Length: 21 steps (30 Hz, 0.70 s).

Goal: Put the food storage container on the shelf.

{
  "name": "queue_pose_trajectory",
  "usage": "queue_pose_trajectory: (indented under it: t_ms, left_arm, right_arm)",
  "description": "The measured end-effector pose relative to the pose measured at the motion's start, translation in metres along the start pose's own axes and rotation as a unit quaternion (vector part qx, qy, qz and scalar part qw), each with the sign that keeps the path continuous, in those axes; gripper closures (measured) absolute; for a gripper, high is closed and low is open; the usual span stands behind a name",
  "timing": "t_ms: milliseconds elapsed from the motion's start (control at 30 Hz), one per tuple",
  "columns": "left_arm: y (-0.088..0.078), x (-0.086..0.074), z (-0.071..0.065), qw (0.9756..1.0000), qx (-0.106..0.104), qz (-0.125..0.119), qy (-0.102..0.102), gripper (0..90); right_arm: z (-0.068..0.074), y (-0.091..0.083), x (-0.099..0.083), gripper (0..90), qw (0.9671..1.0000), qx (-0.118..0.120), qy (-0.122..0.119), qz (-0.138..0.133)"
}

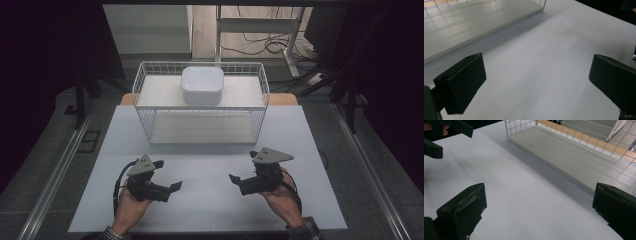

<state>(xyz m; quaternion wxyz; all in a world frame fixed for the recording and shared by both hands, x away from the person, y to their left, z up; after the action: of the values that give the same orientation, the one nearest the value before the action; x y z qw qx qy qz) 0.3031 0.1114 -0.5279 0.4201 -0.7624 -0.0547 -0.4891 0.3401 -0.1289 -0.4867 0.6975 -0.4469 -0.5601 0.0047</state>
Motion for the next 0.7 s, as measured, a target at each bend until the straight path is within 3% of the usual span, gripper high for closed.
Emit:
queue_pose_trajectory:
  t_ms: [433, 700]
  left_arm:
    - [-0.016, -0.022, 0.012, 0.9996, 0.017, 0.003, -0.021, 0.7]
    - [-0.028, -0.035, 0.02, 0.9989, 0.031, 0.003, -0.034, 1.0]
  right_arm:
    - [-0.007, -0.017, -0.021, 0.0, 0.9996, -0.011, 0.024, 0.007]
    - [-0.022, -0.03, -0.035, 0.0, 0.9983, -0.038, 0.043, -0.006]
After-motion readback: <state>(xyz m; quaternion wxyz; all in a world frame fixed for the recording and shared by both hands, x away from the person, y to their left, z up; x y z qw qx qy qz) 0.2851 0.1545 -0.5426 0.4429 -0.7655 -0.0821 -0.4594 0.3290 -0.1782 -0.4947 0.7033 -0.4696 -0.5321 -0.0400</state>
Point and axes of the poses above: each handheld gripper's, and its own axes: y roughly forward along the jaws, x roughly out of its top, z roughly to its left, the point moved 9 cm from there along y, roughly forward along the jaws, and after that the axes turned 7 degrees about z, right-handed, at the moved point
